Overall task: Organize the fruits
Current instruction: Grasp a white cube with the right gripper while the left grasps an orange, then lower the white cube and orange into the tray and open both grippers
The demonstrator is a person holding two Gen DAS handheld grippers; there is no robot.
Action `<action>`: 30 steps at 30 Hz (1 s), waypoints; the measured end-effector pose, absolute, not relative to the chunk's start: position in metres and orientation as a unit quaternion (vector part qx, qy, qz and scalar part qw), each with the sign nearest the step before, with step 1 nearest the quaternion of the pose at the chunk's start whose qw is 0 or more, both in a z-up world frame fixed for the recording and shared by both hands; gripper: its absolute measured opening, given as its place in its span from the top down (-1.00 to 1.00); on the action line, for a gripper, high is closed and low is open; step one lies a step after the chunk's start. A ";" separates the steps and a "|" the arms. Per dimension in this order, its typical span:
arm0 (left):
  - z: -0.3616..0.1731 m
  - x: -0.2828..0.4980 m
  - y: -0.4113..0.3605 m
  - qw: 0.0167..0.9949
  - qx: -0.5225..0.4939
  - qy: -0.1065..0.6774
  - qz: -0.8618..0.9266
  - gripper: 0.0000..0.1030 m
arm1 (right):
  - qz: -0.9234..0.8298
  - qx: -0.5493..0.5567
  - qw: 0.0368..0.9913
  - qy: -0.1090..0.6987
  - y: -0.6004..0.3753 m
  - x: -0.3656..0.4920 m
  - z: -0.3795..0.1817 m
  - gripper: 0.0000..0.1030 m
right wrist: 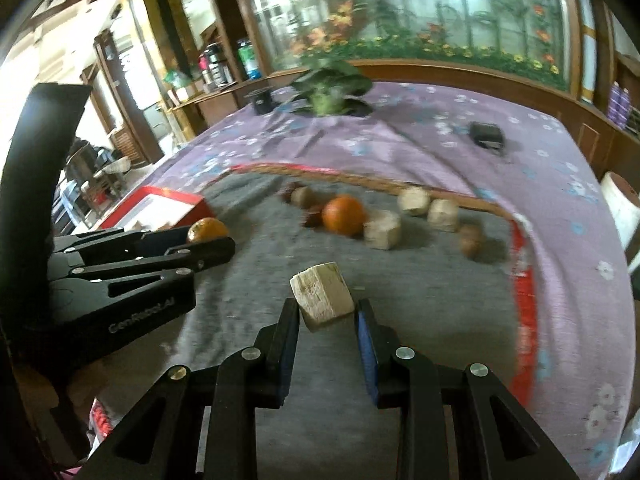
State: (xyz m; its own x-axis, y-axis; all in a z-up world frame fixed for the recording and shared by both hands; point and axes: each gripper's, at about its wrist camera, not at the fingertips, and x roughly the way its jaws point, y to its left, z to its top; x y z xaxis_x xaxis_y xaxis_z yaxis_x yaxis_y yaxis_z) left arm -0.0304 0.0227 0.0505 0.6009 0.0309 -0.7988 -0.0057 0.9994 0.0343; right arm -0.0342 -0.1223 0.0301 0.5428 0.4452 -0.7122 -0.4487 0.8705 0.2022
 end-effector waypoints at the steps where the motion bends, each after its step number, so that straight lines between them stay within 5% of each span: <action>1: 0.052 -0.034 0.030 0.896 0.012 0.444 0.017 0.39 | 0.259 -0.005 0.877 0.405 -0.115 -0.036 0.031 0.46; 30: 0.056 -0.093 0.195 0.889 -0.069 0.431 0.141 0.38 | 0.370 -0.094 0.835 0.397 0.061 -0.046 0.046 0.47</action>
